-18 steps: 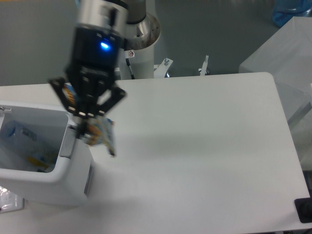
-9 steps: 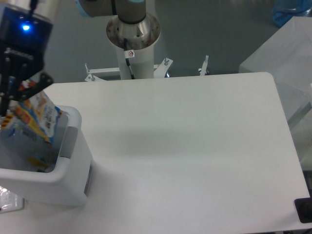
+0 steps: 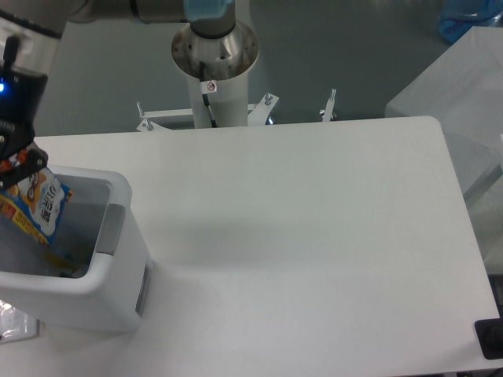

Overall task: Place the trash in the trash can
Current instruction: 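Lower the wrapper into the bin and release it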

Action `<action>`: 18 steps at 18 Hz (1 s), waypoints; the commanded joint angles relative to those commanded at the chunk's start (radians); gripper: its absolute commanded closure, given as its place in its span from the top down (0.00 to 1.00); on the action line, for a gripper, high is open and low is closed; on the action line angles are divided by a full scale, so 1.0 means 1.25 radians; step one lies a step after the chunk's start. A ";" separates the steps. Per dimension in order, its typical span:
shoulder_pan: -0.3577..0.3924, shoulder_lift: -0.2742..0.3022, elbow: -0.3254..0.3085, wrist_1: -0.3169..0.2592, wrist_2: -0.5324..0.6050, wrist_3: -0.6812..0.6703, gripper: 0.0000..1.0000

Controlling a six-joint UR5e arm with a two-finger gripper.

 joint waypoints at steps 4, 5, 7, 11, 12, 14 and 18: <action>0.002 -0.007 -0.020 -0.001 0.006 0.001 0.04; 0.004 -0.005 -0.038 -0.001 0.007 0.002 0.05; 0.006 0.000 -0.061 -0.001 0.010 0.011 0.09; 0.004 0.013 -0.101 0.000 0.053 0.047 0.11; 0.004 0.011 -0.099 0.000 0.053 0.049 0.12; 0.002 0.009 -0.098 0.000 0.053 0.056 0.19; 0.004 0.011 -0.101 0.000 0.053 0.063 0.35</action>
